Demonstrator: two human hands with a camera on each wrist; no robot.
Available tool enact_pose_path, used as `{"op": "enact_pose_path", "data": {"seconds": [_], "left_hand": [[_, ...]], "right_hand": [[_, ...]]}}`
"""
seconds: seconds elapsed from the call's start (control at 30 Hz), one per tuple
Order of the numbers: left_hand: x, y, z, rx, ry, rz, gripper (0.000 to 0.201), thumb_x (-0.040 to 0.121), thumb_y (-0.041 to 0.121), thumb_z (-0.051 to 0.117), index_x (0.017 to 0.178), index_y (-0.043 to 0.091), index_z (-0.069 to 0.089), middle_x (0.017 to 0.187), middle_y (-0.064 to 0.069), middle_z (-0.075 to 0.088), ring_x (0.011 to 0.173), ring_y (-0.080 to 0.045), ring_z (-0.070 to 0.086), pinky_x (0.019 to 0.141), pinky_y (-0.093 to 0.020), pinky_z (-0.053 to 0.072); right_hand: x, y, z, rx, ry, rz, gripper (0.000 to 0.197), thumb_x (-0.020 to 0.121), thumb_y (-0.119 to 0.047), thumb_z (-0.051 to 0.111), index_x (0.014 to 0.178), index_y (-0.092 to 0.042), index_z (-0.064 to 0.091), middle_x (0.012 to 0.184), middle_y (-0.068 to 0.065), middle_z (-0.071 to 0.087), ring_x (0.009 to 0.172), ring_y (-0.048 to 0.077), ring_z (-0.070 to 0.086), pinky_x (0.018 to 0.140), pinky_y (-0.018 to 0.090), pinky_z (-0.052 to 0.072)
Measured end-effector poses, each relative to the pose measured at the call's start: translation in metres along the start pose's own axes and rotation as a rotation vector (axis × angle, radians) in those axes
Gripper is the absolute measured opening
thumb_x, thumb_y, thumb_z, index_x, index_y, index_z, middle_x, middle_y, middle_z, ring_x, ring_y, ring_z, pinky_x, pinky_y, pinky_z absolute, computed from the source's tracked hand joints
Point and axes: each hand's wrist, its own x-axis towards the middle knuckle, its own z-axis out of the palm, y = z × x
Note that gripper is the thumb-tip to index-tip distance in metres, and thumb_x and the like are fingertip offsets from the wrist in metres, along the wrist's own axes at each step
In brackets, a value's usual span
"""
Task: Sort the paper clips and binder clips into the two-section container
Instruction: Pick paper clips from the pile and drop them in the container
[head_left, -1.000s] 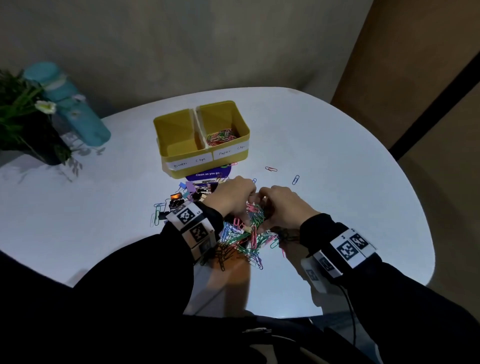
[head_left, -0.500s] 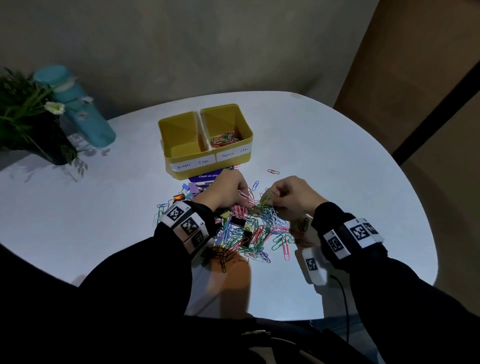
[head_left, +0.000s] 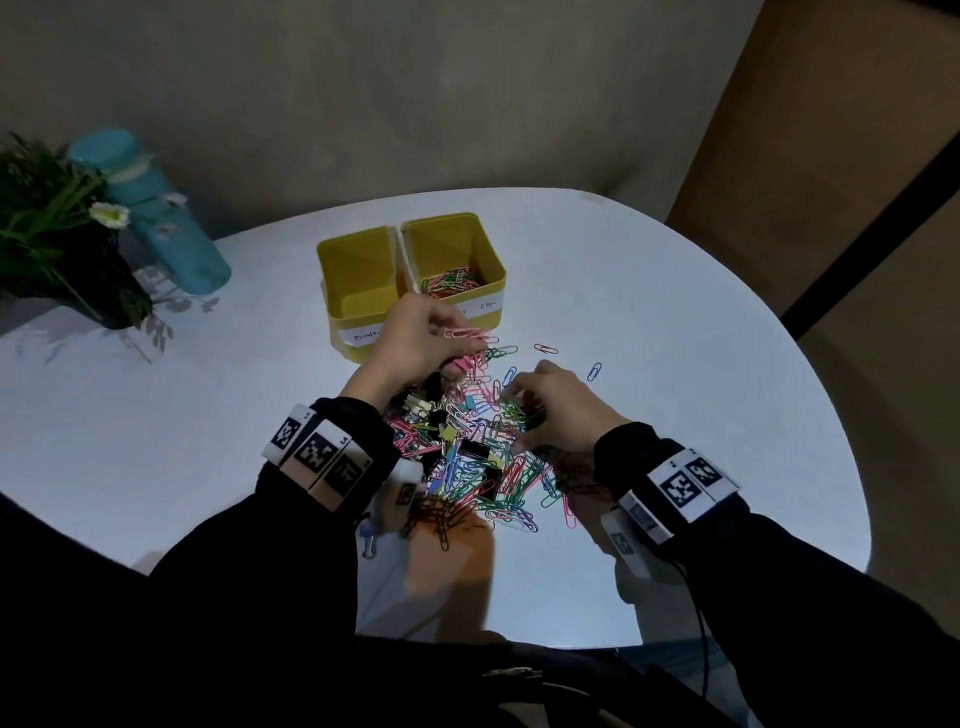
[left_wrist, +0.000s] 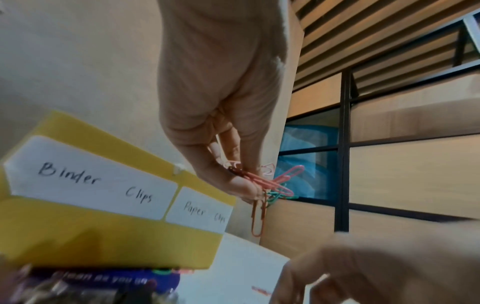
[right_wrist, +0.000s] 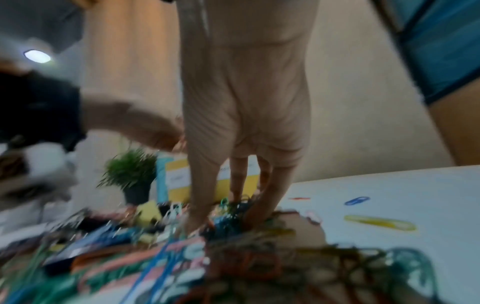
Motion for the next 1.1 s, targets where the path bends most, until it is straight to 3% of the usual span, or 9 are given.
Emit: {"op": "enact_pose_path", "data": {"seconds": [0.2,0.33,0.5,0.63,0.73,0.8,0.93,1.03,1.1], "left_hand": [[0.013,0.028,-0.017,-0.101,0.152,0.017,0.015,0.076,0.006,0.074,0.089,0.001,0.069,0.081,-0.015,0.069,0.058,-0.016,0.067,0.049,-0.018,0.055],[0.028,0.034,-0.024,-0.095,0.291,0.042,0.012,0.077,0.008,0.076,0.087,0.005,0.069,0.083,-0.015,0.069,0.056,-0.013,0.067,0.046,-0.016,0.051],[0.048,0.034,-0.027,0.008,0.396,-0.013,0.017,0.078,0.013,0.076,0.092,0.005,0.071,0.090,-0.014,0.070,0.066,-0.020,0.070,0.058,-0.029,0.058],[0.059,0.038,-0.026,0.092,0.336,-0.042,0.022,0.081,0.005,0.073,0.103,0.002,0.070,0.095,-0.005,0.068,0.065,-0.007,0.063,0.053,-0.017,0.055],[0.062,0.036,-0.026,0.055,0.257,-0.108,0.034,0.081,0.000,0.071,0.114,0.002,0.066,0.117,-0.012,0.063,0.068,-0.015,0.068,0.068,-0.035,0.061],[0.060,0.035,-0.027,0.031,0.262,-0.092,0.033,0.085,-0.006,0.065,0.117,0.002,0.064,0.126,-0.011,0.059,0.079,-0.026,0.070,0.057,-0.025,0.060],[0.047,0.033,-0.036,0.044,0.475,0.031,0.024,0.090,-0.007,0.055,0.103,0.006,0.070,0.105,-0.006,0.068,0.079,-0.020,0.069,0.052,-0.017,0.055],[0.029,0.029,-0.042,0.095,0.545,0.119,0.027,0.089,-0.005,0.053,0.088,0.014,0.073,0.088,0.000,0.071,0.081,-0.012,0.068,0.073,-0.022,0.056],[0.014,0.028,-0.043,0.082,0.496,0.127,0.031,0.088,-0.006,0.051,0.084,0.017,0.071,0.083,-0.001,0.071,0.077,-0.012,0.068,0.072,-0.024,0.057]], "right_hand": [[0.009,-0.001,0.001,-0.069,0.053,-0.034,0.019,0.078,-0.016,0.075,0.093,-0.009,0.066,0.099,0.008,0.066,0.095,0.028,0.060,0.077,0.032,0.046],[0.011,0.001,-0.019,0.025,0.034,0.002,0.014,0.078,-0.012,0.076,0.089,-0.006,0.072,0.093,0.011,0.071,0.088,0.024,0.065,0.077,0.032,0.051],[0.010,-0.018,-0.084,0.423,0.226,0.005,0.009,0.079,-0.009,0.076,0.085,-0.014,0.072,0.086,0.009,0.072,0.074,0.021,0.069,0.073,0.032,0.060],[0.028,-0.039,-0.122,0.639,0.356,-0.048,0.014,0.080,-0.005,0.074,0.093,-0.002,0.071,0.087,0.009,0.069,0.071,0.017,0.066,0.066,0.026,0.059],[0.054,-0.049,-0.129,0.716,0.443,-0.067,0.013,0.080,-0.005,0.074,0.091,0.001,0.070,0.083,0.010,0.068,0.068,0.015,0.064,0.063,0.026,0.056],[0.074,-0.054,-0.126,0.745,0.498,-0.058,0.010,0.080,-0.005,0.074,0.088,-0.001,0.070,0.079,0.008,0.067,0.068,0.016,0.064,0.066,0.031,0.057],[0.111,-0.064,-0.116,0.651,0.612,-0.005,0.011,0.080,-0.016,0.075,0.086,-0.008,0.072,0.076,0.001,0.066,0.081,0.027,0.068,0.081,0.045,0.057],[0.127,-0.071,-0.109,0.436,0.493,0.036,0.020,0.092,-0.019,0.061,0.102,-0.004,0.070,0.098,0.013,0.070,0.092,0.028,0.067,0.088,0.038,0.054],[0.128,-0.075,-0.105,0.272,0.355,0.052,0.027,0.096,-0.018,0.054,0.117,-0.003,0.064,0.116,0.014,0.065,0.103,0.027,0.063,0.085,0.031,0.051]]}}
